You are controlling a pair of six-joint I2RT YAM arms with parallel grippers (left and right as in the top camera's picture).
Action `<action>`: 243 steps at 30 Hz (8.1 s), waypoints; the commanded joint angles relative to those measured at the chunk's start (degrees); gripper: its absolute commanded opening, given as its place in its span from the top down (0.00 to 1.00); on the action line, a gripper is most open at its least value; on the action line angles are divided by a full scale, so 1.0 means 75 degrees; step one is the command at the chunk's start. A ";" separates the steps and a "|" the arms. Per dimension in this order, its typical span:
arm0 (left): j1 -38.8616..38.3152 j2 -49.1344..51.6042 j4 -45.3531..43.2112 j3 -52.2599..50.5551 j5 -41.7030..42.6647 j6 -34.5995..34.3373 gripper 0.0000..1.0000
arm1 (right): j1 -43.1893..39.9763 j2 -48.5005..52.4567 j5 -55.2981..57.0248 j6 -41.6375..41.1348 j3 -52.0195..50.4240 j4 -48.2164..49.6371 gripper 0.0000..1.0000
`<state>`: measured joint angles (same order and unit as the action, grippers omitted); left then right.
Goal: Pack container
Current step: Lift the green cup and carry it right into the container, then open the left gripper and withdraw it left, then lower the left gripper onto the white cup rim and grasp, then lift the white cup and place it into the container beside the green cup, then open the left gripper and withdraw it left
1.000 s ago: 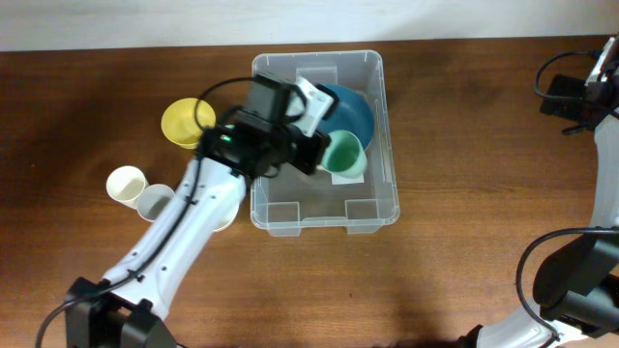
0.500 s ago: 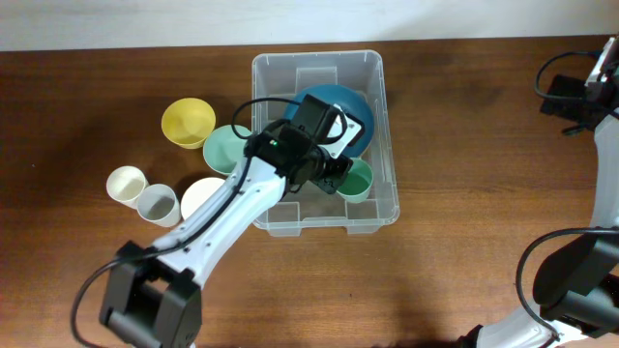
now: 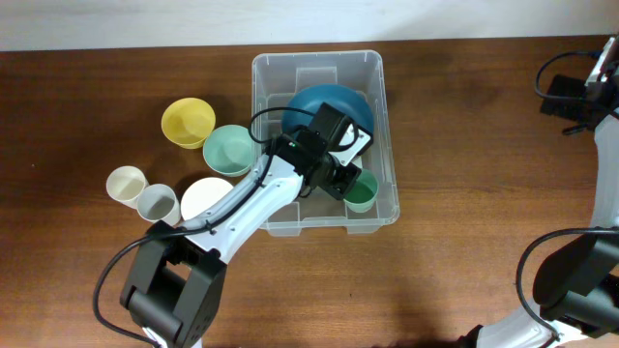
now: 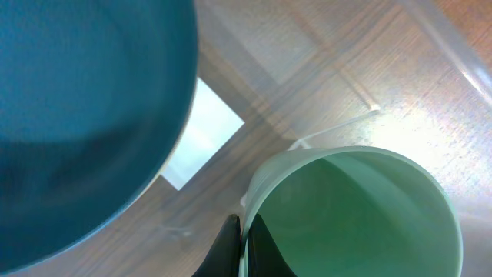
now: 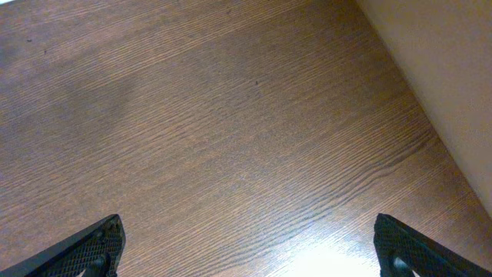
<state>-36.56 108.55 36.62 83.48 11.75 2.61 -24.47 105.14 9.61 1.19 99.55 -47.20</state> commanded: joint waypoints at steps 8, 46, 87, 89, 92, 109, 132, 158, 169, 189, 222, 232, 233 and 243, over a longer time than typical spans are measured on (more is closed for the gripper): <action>-0.0291 0.0041 -0.0017 0.0117 0.0079 0.0128 0.60 | -0.0041 -0.0184 0.0012 -0.0111 0.0114 0.0003 0.01; 0.4878 -0.0536 0.3031 0.2463 -0.3789 -0.1868 0.01 | -0.0041 -0.0184 0.0012 -0.0111 0.0114 0.0003 0.01; 0.7947 -0.0533 0.2404 -0.0571 -0.1714 -0.3005 0.38 | -0.0041 -0.0184 0.0012 -0.0111 0.0114 0.0003 0.01; 0.7947 -0.0533 0.2372 -0.0571 -0.1731 -0.3002 0.45 | -0.0041 -0.0184 0.0012 -0.0111 0.0114 0.0003 0.01; 0.7947 -0.0533 0.2288 -0.0571 -0.1731 -0.3002 0.72 | -0.0041 -0.0184 0.0012 -0.0111 0.0114 0.0003 0.01; 0.7947 -0.0533 0.2122 -0.0571 -0.1915 -0.3002 0.75 | -0.0041 -0.0184 0.0012 -0.0111 0.0114 0.0003 0.01; 0.7947 -0.0530 0.1824 -0.0764 -0.1955 -0.3002 0.79 | -0.0041 -0.0184 0.0012 -0.0111 0.0114 0.0003 0.01; 0.8434 -0.0568 0.1043 0.0688 -0.1422 -0.2838 0.99 | -0.0041 -0.0184 0.0012 -0.0111 0.0114 0.0003 0.01; 0.6621 -0.0679 0.1440 0.3144 0.1390 -0.2250 0.99 | -0.0041 -0.0184 0.0012 -0.0111 0.0114 0.0003 0.01; 0.1533 -0.0650 0.3072 0.3354 0.0341 -0.1218 0.99 | -0.0041 -0.0184 0.0012 -0.0111 0.0114 0.0003 0.01; -0.0006 0.0058 0.3520 0.2471 -0.0405 -0.1020 0.99 | -0.0041 -0.0184 0.0012 -0.0111 0.0114 0.0003 0.01; -0.0009 0.0055 0.3177 0.2477 -0.0411 -0.1020 0.67 | -0.0041 -0.0184 0.0012 -0.0111 0.0114 0.0003 0.01; -0.0003 0.0055 0.3171 0.2486 -0.0434 -0.1020 0.67 | -0.0041 -0.0184 0.0012 -0.0111 0.0114 0.0003 0.01; 0.0950 -0.0076 0.4529 0.3733 -0.3512 -0.1798 0.76 | -0.0041 -0.0184 0.0012 -0.0111 0.0114 0.0003 0.01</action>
<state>-33.80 108.84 68.34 106.74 -3.73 -7.14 -24.47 105.14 9.61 1.08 99.55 -47.20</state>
